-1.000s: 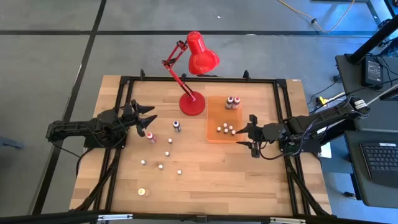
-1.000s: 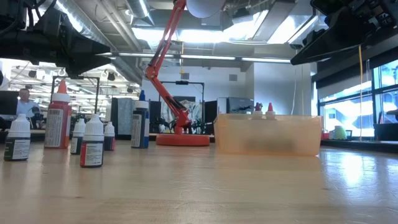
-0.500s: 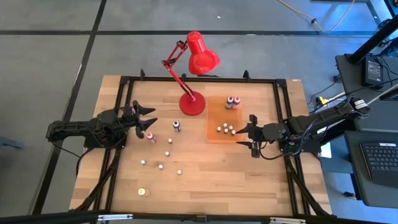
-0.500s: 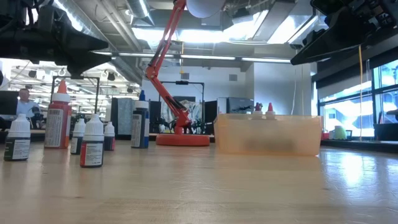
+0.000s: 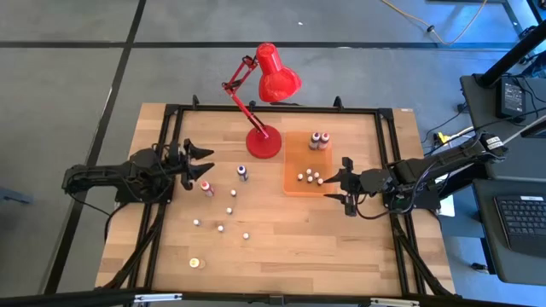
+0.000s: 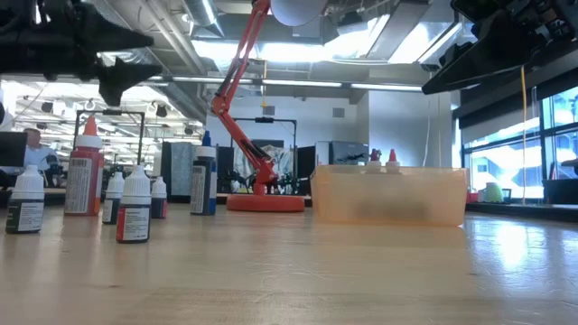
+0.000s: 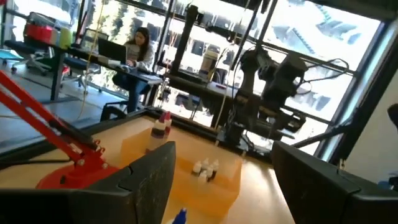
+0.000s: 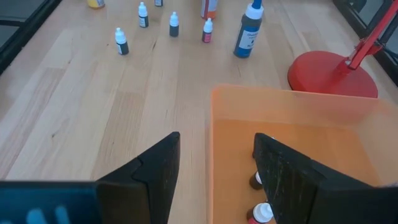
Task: Pick & Place food coloring
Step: Put the large blue food coloring bottle into the orange bin
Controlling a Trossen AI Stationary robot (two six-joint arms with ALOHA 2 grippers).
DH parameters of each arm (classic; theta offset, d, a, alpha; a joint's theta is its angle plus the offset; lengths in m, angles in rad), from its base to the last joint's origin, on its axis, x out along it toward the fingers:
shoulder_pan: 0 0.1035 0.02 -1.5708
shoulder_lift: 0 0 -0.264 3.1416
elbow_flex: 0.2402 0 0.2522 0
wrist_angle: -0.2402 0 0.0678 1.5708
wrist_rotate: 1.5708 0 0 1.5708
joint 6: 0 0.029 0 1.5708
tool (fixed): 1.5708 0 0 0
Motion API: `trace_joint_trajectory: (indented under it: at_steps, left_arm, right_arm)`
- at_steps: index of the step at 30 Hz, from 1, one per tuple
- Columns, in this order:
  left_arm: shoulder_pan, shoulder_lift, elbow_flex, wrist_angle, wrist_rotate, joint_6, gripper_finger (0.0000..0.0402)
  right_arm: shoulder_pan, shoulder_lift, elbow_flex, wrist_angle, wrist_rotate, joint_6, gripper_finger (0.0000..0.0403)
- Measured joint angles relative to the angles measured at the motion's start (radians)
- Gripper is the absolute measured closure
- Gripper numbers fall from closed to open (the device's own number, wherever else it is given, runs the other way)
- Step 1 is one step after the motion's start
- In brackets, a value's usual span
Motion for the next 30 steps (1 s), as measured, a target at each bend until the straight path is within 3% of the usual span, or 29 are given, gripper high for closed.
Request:
trace_joint_trajectory:
  at_steps: [4,9,16,23,30]
  left_arm:
    - [-0.001,0.141,0.062,-0.006,-0.007,0.008,0.0146]
    - [0.0,0.436,0.209,-0.067,-0.033,0.008,0.0146]
    - [0.0,0.87,0.57,-0.385,-0.03,-0.008,0.0146]
    - [0.011,1.198,0.935,-0.795,-0.009,-0.026,0.0146]
    - [0.031,1.417,1.106,-0.978,0.004,-0.031,0.0146]
  right_arm:
    - [0.0,0.0,0.0,0.0,0.0,0.0,0.0196]
    - [0.0,0.0,0.0,0.0,0.0,0.0,0.0196]
    - [0.0,0.0,0.0,0.0,0.0,0.003,0.0196]
    - [0.0,0.0,0.0,0.0,0.0,0.004,0.0196]
    - [0.0,0.0,0.0,-0.002,0.0,0.004,0.0196]
